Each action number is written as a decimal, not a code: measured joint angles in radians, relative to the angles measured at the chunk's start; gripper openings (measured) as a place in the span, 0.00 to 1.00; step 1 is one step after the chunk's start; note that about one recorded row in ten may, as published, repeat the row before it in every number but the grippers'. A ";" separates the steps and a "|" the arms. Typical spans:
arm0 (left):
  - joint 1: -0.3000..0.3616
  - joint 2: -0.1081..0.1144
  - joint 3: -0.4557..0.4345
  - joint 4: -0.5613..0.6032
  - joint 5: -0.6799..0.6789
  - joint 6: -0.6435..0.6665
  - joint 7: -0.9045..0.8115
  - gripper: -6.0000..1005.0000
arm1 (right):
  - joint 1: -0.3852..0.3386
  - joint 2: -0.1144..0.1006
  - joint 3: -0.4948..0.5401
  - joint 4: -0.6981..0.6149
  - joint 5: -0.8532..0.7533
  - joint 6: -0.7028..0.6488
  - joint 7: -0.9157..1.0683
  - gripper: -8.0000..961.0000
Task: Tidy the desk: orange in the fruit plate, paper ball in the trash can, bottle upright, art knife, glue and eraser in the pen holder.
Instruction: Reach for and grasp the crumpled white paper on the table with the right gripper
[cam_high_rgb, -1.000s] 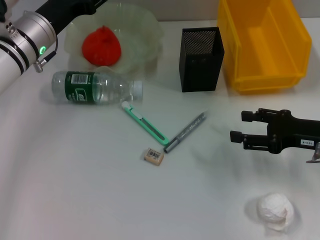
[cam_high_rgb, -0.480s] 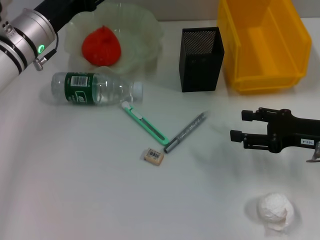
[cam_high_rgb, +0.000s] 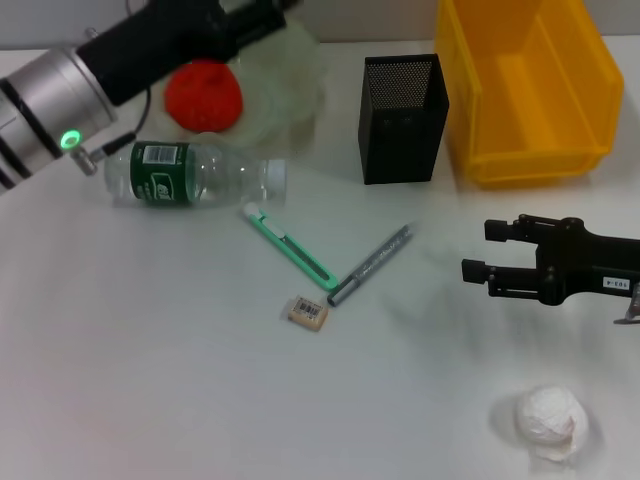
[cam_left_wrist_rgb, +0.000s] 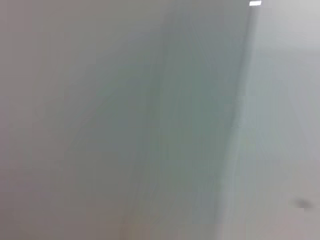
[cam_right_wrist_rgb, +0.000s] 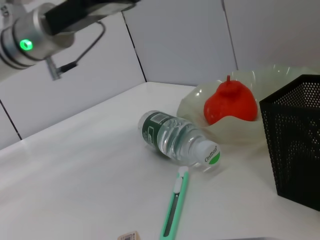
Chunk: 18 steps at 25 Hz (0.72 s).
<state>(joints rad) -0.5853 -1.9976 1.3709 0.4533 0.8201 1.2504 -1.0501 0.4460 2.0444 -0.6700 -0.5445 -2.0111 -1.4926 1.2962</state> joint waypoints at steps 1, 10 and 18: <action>0.003 0.005 0.005 0.003 0.034 0.040 -0.019 0.86 | 0.001 -0.001 0.000 0.000 0.000 0.000 0.000 0.80; 0.004 0.013 0.004 0.028 0.312 0.221 -0.101 0.86 | 0.014 -0.004 0.001 0.000 0.000 0.000 -0.001 0.80; 0.048 0.025 0.009 0.030 0.471 0.295 -0.127 0.86 | 0.017 -0.004 -0.002 -0.003 0.001 -0.001 -0.001 0.80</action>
<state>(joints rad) -0.5371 -1.9729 1.3802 0.4834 1.2913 1.5451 -1.1774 0.4626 2.0401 -0.6724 -0.5476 -2.0097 -1.4938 1.2951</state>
